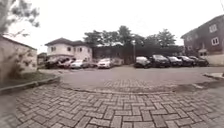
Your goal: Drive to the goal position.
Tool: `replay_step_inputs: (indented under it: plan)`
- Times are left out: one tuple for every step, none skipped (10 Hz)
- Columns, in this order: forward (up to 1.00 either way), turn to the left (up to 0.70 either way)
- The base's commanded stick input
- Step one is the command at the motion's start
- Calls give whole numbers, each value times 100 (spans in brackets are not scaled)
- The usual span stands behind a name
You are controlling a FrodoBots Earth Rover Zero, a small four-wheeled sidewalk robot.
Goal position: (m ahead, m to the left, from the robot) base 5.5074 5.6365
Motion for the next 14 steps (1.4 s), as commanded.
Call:
replay_step_inputs:
  plan:
    - [50, 0]
    - [50, 0]
    - [50, 0]
    - [50, 0]
    - [50, 0]
    - [50, 0]
    - [50, 0]
    - [50, 0]
    - [50, 0]
    - [50, 0]
    - [50, 0]
    - [50, 0]
    - [50, 0]
    - [50, 0]
